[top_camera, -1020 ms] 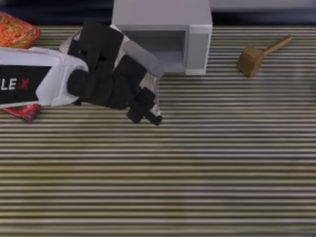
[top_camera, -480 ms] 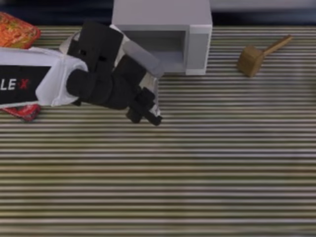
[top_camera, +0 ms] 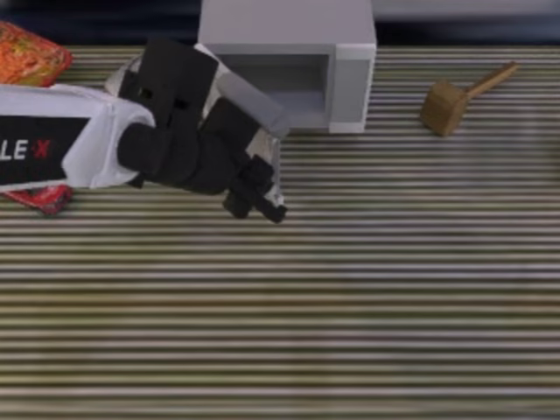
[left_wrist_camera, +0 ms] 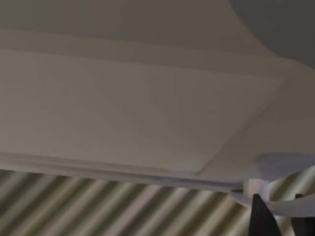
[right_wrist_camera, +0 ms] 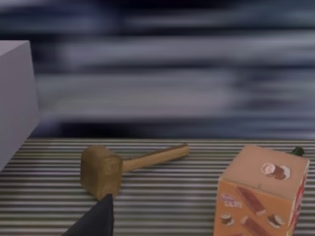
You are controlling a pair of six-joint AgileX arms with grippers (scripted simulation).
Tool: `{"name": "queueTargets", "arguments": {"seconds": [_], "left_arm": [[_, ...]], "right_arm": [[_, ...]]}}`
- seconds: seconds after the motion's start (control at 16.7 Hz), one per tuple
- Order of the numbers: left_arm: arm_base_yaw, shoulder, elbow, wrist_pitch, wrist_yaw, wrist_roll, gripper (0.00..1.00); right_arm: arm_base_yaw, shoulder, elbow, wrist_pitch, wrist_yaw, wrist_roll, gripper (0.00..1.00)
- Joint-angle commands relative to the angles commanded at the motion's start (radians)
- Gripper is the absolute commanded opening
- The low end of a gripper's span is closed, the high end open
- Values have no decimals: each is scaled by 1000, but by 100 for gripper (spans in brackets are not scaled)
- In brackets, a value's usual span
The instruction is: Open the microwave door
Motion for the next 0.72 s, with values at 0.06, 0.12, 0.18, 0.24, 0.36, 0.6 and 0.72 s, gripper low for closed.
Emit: {"name": "queueTargets", "arguments": {"seconds": [0.06,0.12,0.18,0.24,0.36,0.6,0.72], "left_arm": [[0,0,0,0,0,0,0],[0,0,0,0,0,0,0],[0,0,0,0,0,0,0],[0,0,0,0,0,0,0],[0,0,0,0,0,0,0],[-3,-1,-4,-4,13,5,0],[7,-3,-6,-10,25,26,0]], "right_arm": [[0,0,0,0,0,0,100],[0,0,0,0,0,0,100],[0,0,0,0,0,0,100],[0,0,0,0,0,0,100],[0,0,0,0,0,0,100],[0,0,0,0,0,0,100],[0,0,0,0,0,0,100]]}}
